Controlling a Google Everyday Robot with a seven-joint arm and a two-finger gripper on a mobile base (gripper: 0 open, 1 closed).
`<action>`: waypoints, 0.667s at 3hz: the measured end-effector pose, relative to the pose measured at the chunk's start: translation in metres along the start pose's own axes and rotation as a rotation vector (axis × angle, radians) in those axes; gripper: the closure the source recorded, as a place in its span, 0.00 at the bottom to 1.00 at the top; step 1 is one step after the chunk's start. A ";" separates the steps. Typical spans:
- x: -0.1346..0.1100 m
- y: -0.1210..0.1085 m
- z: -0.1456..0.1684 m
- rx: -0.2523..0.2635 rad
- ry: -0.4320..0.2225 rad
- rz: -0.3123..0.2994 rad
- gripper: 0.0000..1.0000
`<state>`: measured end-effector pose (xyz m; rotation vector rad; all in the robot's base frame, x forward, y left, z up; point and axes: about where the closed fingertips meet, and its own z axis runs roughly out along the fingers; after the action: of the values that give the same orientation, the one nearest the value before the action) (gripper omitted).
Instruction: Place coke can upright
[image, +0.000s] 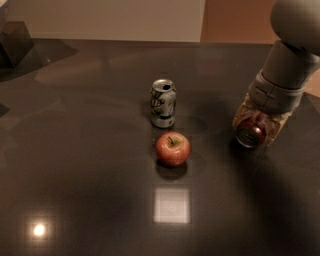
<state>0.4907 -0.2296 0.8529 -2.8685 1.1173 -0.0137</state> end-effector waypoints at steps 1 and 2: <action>-0.022 0.007 -0.030 0.051 -0.080 0.130 1.00; -0.057 0.003 -0.055 0.119 -0.248 0.297 1.00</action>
Offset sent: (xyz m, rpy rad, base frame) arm -0.0948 0.0709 0.0976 0.5025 0.3422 -0.4498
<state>0.4449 -0.1965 0.9082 -2.4894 1.4188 0.2713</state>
